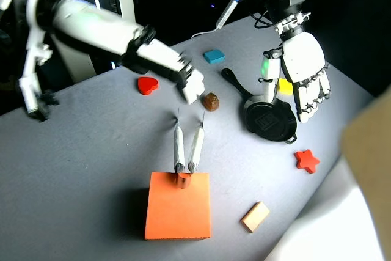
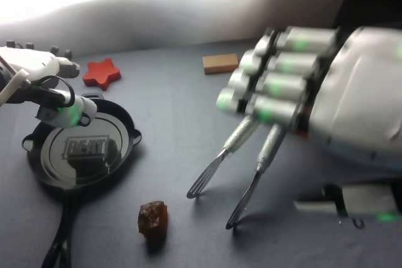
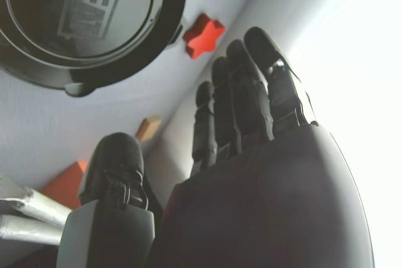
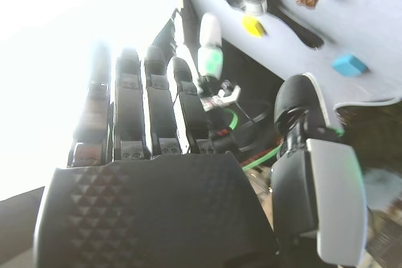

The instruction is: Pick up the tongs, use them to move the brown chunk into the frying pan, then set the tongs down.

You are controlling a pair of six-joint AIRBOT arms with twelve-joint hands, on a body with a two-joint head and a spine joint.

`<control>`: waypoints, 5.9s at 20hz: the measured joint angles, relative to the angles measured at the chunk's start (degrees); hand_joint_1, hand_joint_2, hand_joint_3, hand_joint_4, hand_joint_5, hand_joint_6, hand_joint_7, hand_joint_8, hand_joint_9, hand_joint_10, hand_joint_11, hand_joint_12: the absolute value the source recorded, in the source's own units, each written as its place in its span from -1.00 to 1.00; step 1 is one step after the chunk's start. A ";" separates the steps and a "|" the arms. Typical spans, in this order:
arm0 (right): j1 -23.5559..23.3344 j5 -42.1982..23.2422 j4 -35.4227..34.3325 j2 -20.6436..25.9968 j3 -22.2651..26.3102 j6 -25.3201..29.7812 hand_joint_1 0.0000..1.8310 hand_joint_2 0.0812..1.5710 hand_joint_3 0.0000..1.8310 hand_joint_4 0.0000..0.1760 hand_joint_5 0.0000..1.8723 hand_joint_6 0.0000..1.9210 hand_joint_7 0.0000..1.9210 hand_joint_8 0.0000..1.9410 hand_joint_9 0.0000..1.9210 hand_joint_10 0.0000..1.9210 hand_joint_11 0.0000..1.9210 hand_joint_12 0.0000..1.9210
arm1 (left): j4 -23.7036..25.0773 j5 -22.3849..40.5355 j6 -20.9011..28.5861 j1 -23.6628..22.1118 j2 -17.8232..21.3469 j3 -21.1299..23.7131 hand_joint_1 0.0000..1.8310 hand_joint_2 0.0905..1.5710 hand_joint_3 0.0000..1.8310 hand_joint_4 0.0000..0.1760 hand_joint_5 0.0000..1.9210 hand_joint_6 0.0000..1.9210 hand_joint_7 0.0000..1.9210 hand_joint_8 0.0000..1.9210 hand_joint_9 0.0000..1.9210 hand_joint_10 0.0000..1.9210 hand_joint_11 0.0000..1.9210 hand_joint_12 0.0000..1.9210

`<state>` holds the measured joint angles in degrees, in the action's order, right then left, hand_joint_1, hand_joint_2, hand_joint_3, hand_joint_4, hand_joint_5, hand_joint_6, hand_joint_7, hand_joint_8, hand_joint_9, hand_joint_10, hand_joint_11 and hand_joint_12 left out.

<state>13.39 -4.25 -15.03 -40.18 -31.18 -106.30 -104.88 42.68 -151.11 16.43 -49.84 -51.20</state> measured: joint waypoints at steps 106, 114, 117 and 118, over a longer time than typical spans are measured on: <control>-9.35 36.54 36.59 -36.41 -36.09 53.92 0.02 0.51 -1.00 -1.00 -0.12 -0.53 0.05 -1.00 -0.04 -0.92 -0.60 0.36 | -9.31 -2.16 -1.64 -1.79 -1.84 -7.34 -1.00 0.38 -1.00 -1.00 -0.99 -1.00 -0.99 -1.00 -0.99 -1.00 -0.99 -1.00; -10.29 39.76 42.07 -34.97 -31.43 56.81 0.07 0.48 -1.00 -1.00 -0.01 -0.90 -0.01 -1.00 -0.08 -0.97 -0.64 0.34 | -9.31 -2.19 -1.95 -1.79 -1.84 -7.34 -1.00 0.37 -1.00 -1.00 -0.99 -1.00 -0.99 -1.00 -0.99 -1.00 -0.99 -1.00; -10.29 40.41 42.07 -35.32 -30.58 58.90 0.09 0.46 -1.00 -1.00 0.00 -0.93 0.00 -1.00 -0.06 -0.97 -0.62 0.32 | -9.33 -2.12 -2.08 -1.79 -1.84 -7.30 -1.00 0.36 -1.00 -1.00 -1.00 -1.00 -1.00 -1.00 -1.00 -1.00 -1.00 -1.00; -10.29 40.79 42.75 -35.69 -30.58 60.72 0.11 0.45 -1.00 -1.00 -0.01 -0.94 -0.01 -1.00 -0.07 -0.97 -0.64 0.34 | -9.31 -2.19 -2.05 -1.79 -1.84 -7.30 -1.00 0.37 -1.00 -1.00 -1.00 -1.00 -1.00 -1.00 -1.00 -1.00 -1.00 -1.00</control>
<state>3.09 36.53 27.73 -75.88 -61.76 -45.58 -114.19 40.49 -153.16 14.63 -51.68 -58.50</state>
